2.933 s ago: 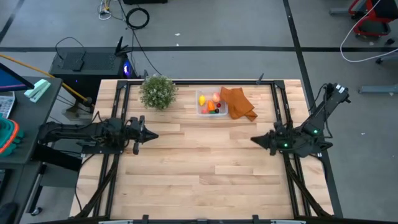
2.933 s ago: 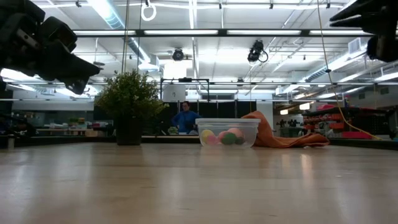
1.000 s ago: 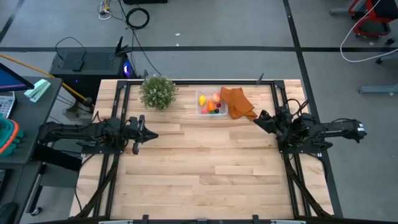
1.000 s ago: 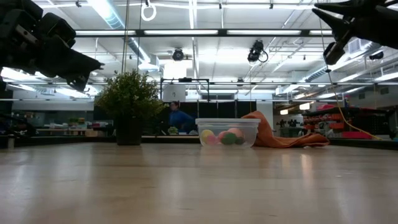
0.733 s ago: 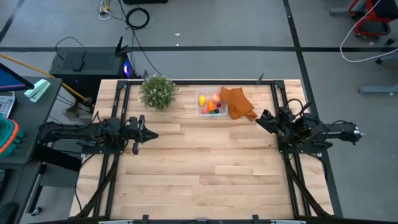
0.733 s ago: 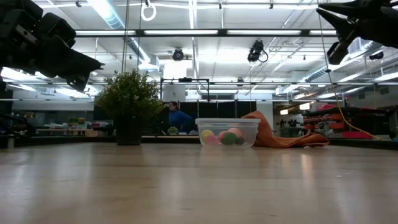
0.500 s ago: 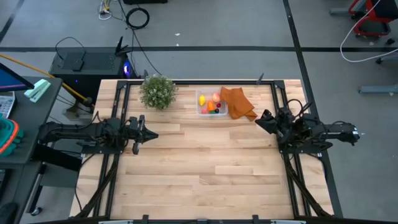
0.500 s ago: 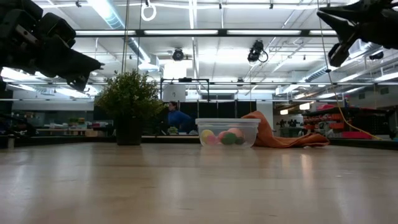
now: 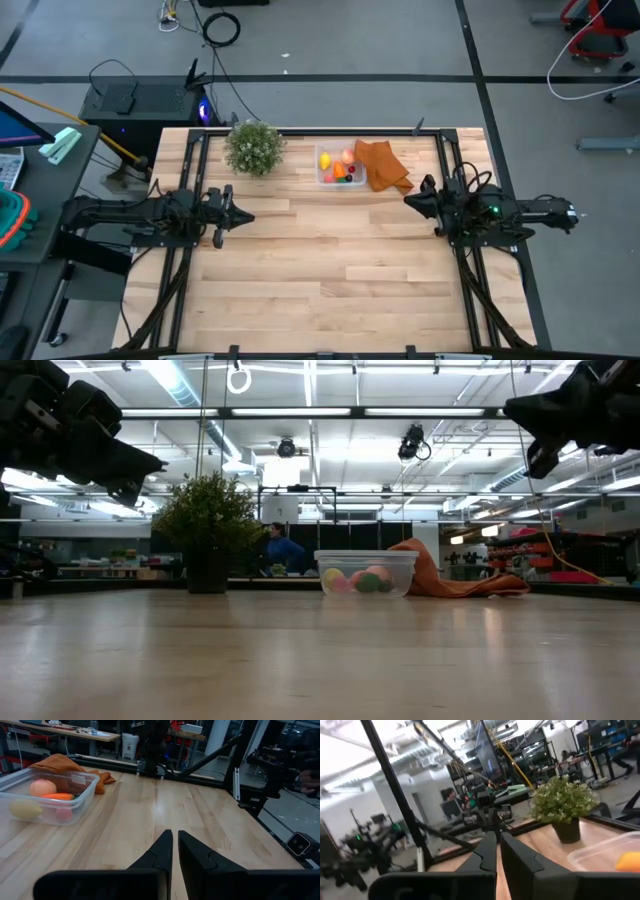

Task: Pick and placing Produce into tupperware
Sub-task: Return to Home Position

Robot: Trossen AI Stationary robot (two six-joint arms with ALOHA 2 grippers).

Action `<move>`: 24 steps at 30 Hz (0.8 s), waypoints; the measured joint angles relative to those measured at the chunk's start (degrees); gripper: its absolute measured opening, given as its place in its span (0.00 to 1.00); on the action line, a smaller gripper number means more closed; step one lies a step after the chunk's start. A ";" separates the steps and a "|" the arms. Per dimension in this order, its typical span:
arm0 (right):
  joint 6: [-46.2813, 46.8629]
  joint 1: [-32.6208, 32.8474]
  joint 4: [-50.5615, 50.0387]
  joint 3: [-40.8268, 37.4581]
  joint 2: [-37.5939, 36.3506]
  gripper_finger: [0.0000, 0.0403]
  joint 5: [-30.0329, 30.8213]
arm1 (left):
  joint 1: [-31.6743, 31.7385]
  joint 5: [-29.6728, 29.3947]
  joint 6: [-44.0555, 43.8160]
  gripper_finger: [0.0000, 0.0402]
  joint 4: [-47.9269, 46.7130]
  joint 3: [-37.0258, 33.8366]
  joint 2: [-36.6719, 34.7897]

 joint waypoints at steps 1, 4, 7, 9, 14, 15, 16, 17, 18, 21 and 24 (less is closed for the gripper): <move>-1.16 0.00 -0.56 0.00 0.00 0.00 -0.22 | -0.01 0.00 0.03 0.09 0.00 0.00 0.00; -2.76 0.00 -5.73 0.00 0.00 0.00 -0.71 | -0.01 0.02 -0.03 0.08 0.00 0.00 0.00; -2.90 0.00 -7.72 -0.83 0.00 0.00 -1.31 | 0.00 0.00 -0.03 0.07 0.00 0.00 0.00; -3.13 0.02 -7.79 -1.08 0.01 0.00 -2.77 | -0.01 0.00 0.01 0.06 0.00 0.00 0.00; -6.71 0.02 -10.00 -1.07 0.01 0.00 -4.73 | 0.01 0.02 0.00 0.07 -0.01 0.00 0.02; -7.51 0.02 -9.87 -1.09 -0.04 0.00 -4.75 | 0.00 0.02 -0.03 0.07 -0.01 0.00 0.02; -8.09 0.02 -9.91 -1.09 -0.01 0.00 -4.75 | 0.00 0.00 -0.03 0.07 0.00 0.00 0.02; -8.68 0.02 -9.94 -1.09 0.02 0.00 -4.75 | -0.01 0.00 0.01 0.08 0.00 0.00 0.02; -9.42 0.02 -9.97 -1.09 0.02 0.00 -4.75 | -0.01 0.02 0.01 0.08 -0.02 0.00 0.02; -11.13 0.02 -10.04 -1.11 0.00 0.00 -4.43 | 0.00 0.01 0.00 0.09 0.00 0.00 0.02; -13.53 0.02 -11.39 -0.76 0.22 0.00 -3.92 | -0.01 0.00 -0.03 0.08 0.00 0.00 0.02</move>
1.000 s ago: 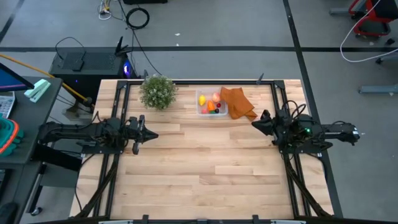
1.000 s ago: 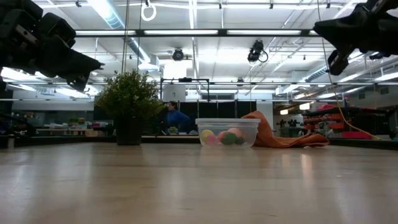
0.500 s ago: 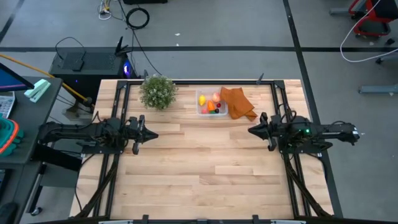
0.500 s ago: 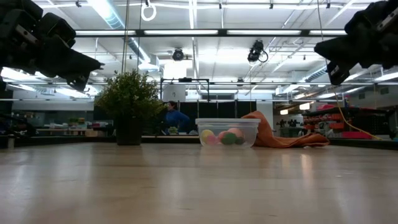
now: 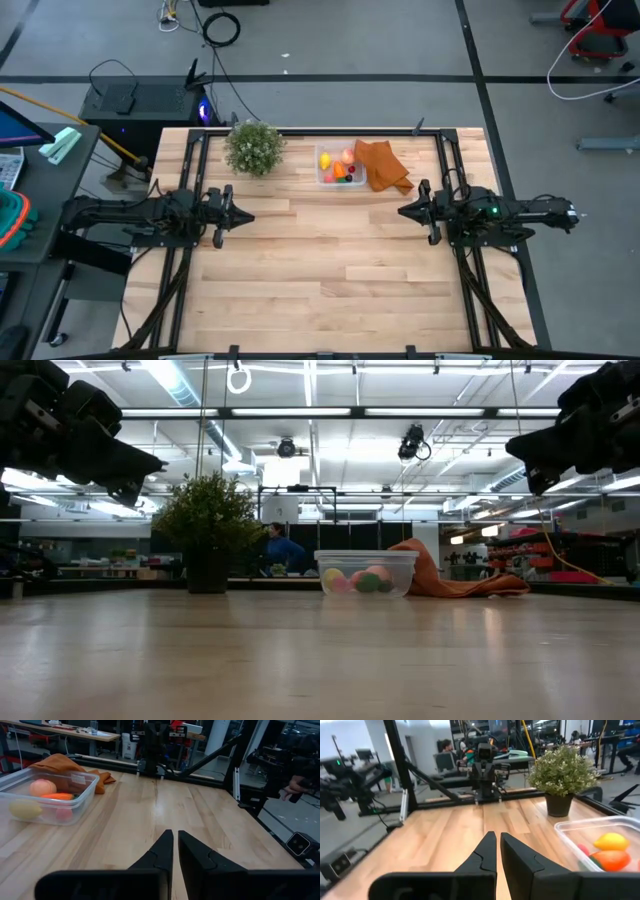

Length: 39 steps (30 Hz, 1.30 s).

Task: Pick and placing Produce into tupperware
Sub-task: Return to Home Position

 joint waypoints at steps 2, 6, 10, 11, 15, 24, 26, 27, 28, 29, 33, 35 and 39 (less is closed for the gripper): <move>-1.68 0.00 -0.68 0.28 0.29 0.00 0.04 | 0.00 0.00 0.02 0.07 0.00 0.00 0.00; -3.63 0.00 -0.81 0.30 1.30 0.00 0.02 | 0.01 0.02 0.03 0.06 0.00 0.00 0.00; -5.50 0.00 -0.86 0.32 2.32 0.00 0.02 | 0.02 0.00 0.02 0.07 0.00 0.00 0.00; -6.14 0.00 -0.88 0.32 2.58 0.00 0.20 | 0.00 0.00 0.00 0.07 0.00 0.00 0.00; -7.30 0.00 -0.83 0.34 2.86 0.00 0.46 | 0.00 0.00 -0.02 0.09 0.00 0.00 0.00; -4.37 0.00 -0.81 0.37 2.86 0.00 0.47 | 0.01 0.01 0.01 0.07 0.00 0.00 0.00; -4.72 0.00 -0.86 0.37 2.86 0.00 0.43 | 0.01 0.00 0.02 0.06 0.00 0.00 0.00; -5.25 0.00 -0.88 0.37 2.84 0.00 0.41 | 0.00 0.00 0.00 0.06 0.00 0.00 0.00; -6.09 0.00 -0.88 0.37 2.86 0.00 0.39 | 0.00 0.01 0.09 0.06 -0.02 0.00 0.00; -7.21 0.00 -0.90 0.37 2.85 0.00 0.39 | 0.00 -0.06 0.67 0.06 -0.09 0.00 0.00; -13.23 0.00 -0.92 0.37 2.86 0.00 0.32 | 0.01 -0.24 8.59 0.08 -0.42 0.00 0.00; -14.58 0.00 -0.94 0.37 2.86 0.00 0.28 | 0.01 -0.25 11.41 0.08 -0.41 0.00 0.00; -13.18 0.00 -0.96 0.39 2.85 0.00 0.24 | 0.00 -0.91 12.52 0.09 -0.42 0.00 0.00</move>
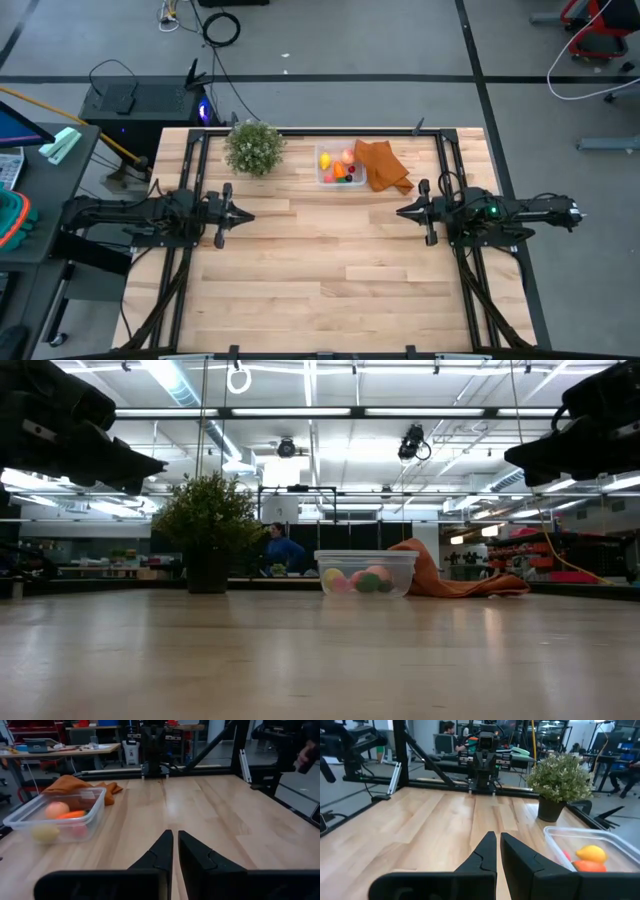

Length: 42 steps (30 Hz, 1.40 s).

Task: Pick and placing Produce into tupperware
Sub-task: Return to Home Position

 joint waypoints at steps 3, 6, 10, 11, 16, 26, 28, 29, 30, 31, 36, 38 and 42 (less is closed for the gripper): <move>1.85 0.00 -0.01 0.00 0.01 0.00 -0.02 | 0.02 -0.03 -0.51 0.08 0.00 0.00 0.00; 3.17 0.00 0.02 0.00 0.01 0.00 -0.02 | 0.02 -0.03 -0.53 0.06 0.00 0.00 0.00; 3.23 0.00 0.02 0.00 0.01 0.00 -0.04 | 0.02 -0.03 -0.53 0.06 0.00 0.00 0.00; 3.29 0.00 0.02 0.00 0.01 0.00 -0.04 | 0.02 -0.03 -0.54 0.06 0.00 0.00 0.00; 4.31 0.00 0.02 0.00 0.01 0.00 -0.05 | 0.02 -0.01 -0.53 0.08 0.00 0.00 0.00; 4.37 0.00 0.04 0.00 0.01 0.00 -0.07 | 0.02 -0.01 -0.55 0.07 0.00 0.00 0.00; 4.37 0.00 0.04 0.00 0.00 0.00 -0.09 | 0.02 -0.01 -0.55 0.06 0.00 0.00 0.00; 4.37 0.00 0.04 0.00 0.00 0.00 -0.09 | 0.02 -0.01 -0.55 0.06 0.00 0.00 0.00; 4.37 0.00 0.04 0.00 0.00 0.00 -0.09 | 0.01 -0.01 -0.55 0.06 0.00 0.00 0.00; 4.37 0.00 0.04 0.00 0.02 0.00 -0.09 | 0.02 -0.01 -0.57 0.06 0.00 0.00 0.00; 4.37 0.00 0.06 0.00 0.00 0.00 -0.09 | 0.02 -0.01 -0.57 0.08 0.00 0.00 0.00; 4.37 0.00 0.06 0.00 -0.01 0.00 -0.11 | 0.02 -0.01 -0.57 0.09 0.00 0.00 0.00; 4.37 0.00 0.06 0.00 -0.01 0.00 -0.11 | 0.02 -0.01 -0.57 0.09 0.00 0.00 0.00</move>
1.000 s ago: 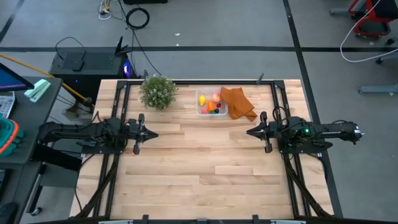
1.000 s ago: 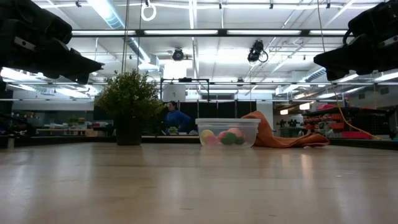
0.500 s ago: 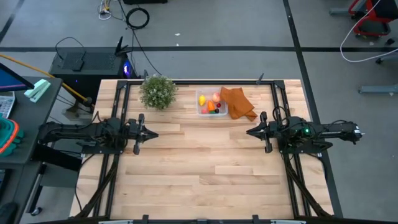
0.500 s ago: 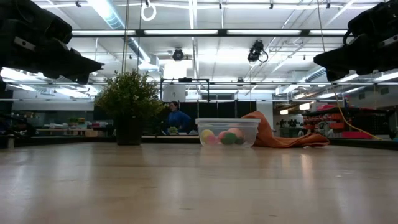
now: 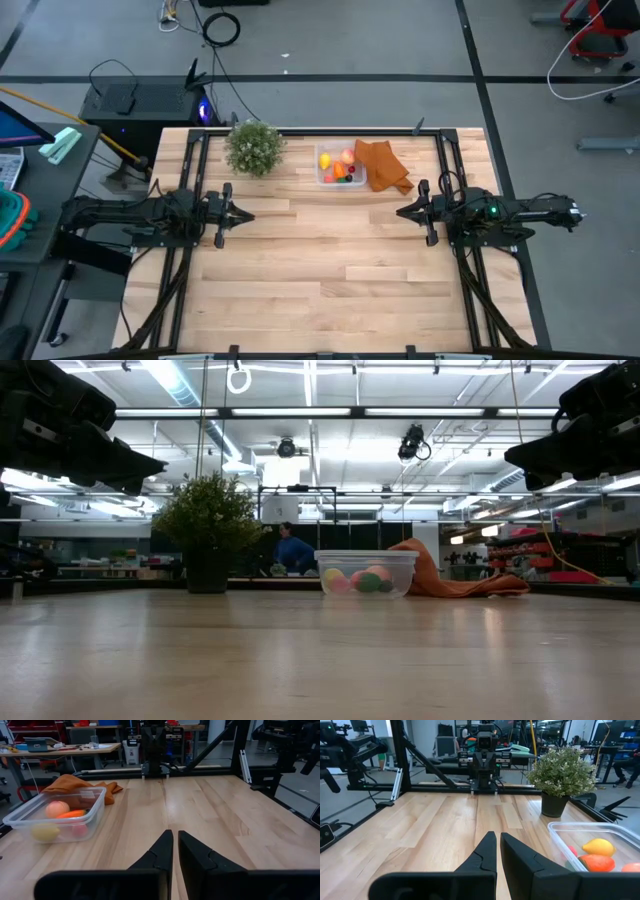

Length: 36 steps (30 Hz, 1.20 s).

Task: Pick and placing Produce into tupperware
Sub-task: Return to Home Position

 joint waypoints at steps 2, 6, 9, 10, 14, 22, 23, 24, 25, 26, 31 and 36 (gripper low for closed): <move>0.00 0.00 0.00 0.00 0.02 0.00 0.00 | 0.00 0.00 0.00 0.08 0.00 0.00 0.00; 0.00 0.02 0.00 0.00 0.00 0.00 0.00 | 0.00 0.00 0.00 0.06 -0.01 0.00 0.00; 0.00 0.01 0.00 0.00 0.01 0.00 0.00 | 0.00 0.00 0.00 0.06 0.00 0.00 0.00; 0.00 0.00 0.00 0.00 0.02 0.00 0.00 | 0.00 0.00 0.00 0.06 0.00 0.00 0.00; 0.00 0.00 0.02 0.00 0.00 0.00 0.00 | 0.00 0.00 0.00 0.08 0.00 0.01 0.00; 0.00 0.00 0.02 0.00 0.02 0.00 -0.02 | 0.00 0.00 -0.02 0.08 0.00 0.00 0.00; 0.00 0.00 0.02 0.00 0.00 0.00 -0.02 | 0.00 0.00 -0.02 0.08 0.00 0.00 0.00; 0.00 0.01 0.02 0.00 0.00 0.00 -0.02 | -0.02 0.00 0.00 0.07 0.00 0.00 0.00; 0.00 0.01 0.02 0.00 0.01 0.00 0.00 | 0.00 0.00 0.00 0.07 0.00 0.00 0.00; 0.01 0.00 0.02 0.00 0.00 0.00 -0.02 | 0.00 0.00 0.00 0.07 -0.01 0.01 0.00; 0.02 0.00 0.02 0.00 0.02 0.00 -0.02 | 0.00 0.00 0.00 0.06 -0.02 0.00 0.00; 0.02 0.00 0.02 0.00 0.02 0.00 -0.02 | 0.00 0.00 -0.01 0.08 -0.01 0.01 0.00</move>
